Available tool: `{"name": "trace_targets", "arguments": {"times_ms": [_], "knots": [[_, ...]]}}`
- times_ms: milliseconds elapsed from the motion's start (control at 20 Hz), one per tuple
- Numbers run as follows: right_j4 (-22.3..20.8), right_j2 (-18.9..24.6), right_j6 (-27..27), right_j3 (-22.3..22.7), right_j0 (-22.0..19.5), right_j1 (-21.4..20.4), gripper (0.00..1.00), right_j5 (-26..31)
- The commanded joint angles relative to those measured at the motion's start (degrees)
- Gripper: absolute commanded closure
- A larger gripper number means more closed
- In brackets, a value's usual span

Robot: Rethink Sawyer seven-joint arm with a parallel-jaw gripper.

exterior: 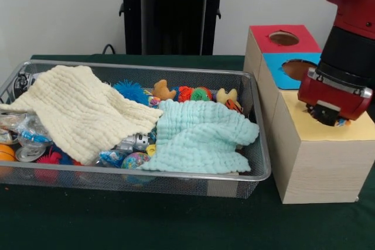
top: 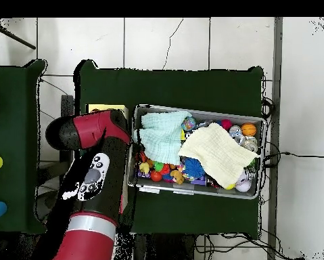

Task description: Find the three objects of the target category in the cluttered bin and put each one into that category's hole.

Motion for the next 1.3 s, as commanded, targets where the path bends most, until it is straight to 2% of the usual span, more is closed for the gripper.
{"name": "trace_targets", "arguments": {"times_ms": [50,150,550,950,1300], "knots": [[-6.0,-4.6,0.5,2.5,-0.9,-3.8,1.0,2.0],[-6.5,-4.8,-1.0,0.8,-2.2,-4.4,1.0,3.7],[-6.2,0.3,-6.3,1.3,-6.8,-6.2,1.0,5.7],[-8.5,-0.1,-6.0,-1.7,-7.9,-4.3,1.0,3.6],[-9.1,-1.0,-6.6,-1.9,-7.5,-4.8,1.0,6.1]]}}
